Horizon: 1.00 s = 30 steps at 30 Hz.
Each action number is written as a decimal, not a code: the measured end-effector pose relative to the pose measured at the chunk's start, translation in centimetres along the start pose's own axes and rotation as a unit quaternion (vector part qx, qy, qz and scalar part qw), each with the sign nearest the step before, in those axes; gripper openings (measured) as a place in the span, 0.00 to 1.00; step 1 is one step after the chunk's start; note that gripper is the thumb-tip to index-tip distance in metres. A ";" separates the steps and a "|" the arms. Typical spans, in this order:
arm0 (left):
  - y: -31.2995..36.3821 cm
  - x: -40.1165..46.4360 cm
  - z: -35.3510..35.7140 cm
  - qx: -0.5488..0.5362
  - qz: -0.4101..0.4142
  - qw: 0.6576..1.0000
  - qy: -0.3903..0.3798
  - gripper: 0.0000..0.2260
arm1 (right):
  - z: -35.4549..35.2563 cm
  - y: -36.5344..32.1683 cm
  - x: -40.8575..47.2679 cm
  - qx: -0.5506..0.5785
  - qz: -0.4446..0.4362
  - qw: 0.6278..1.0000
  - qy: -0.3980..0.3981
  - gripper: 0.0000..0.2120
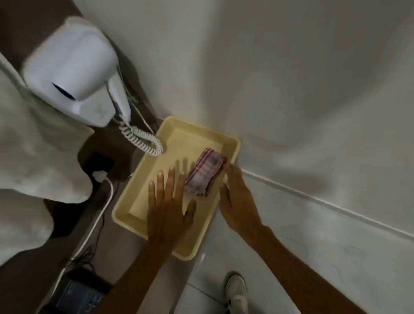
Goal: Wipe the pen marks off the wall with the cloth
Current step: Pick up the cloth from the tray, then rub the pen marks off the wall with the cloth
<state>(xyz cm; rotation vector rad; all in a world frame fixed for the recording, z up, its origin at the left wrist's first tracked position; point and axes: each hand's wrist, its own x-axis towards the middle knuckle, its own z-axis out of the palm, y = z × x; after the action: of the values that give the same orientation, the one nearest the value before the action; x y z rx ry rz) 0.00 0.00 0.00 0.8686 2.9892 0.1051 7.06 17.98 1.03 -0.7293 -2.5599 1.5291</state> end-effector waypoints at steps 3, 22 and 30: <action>-2.3 2.2 5.1 0.006 -0.051 0.999 -0.012 0.30 | 6.1 1.6 6.6 0.011 0.013 1.000 -0.025 0.22; 5.0 -3.5 7.0 -0.081 -0.138 0.983 0.091 0.31 | 4.4 4.2 3.9 -0.029 -0.075 0.996 0.028 0.35; 17.5 -14.5 16.2 -0.071 -0.004 0.996 -0.057 0.31 | -1.9 25.4 -16.4 -0.092 0.086 0.990 -0.057 0.41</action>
<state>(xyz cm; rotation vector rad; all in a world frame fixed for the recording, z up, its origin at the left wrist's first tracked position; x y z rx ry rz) 22.33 7.87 -14.76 0.8169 2.8387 0.2560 31.33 22.39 -16.63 -0.9299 -2.8183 1.4306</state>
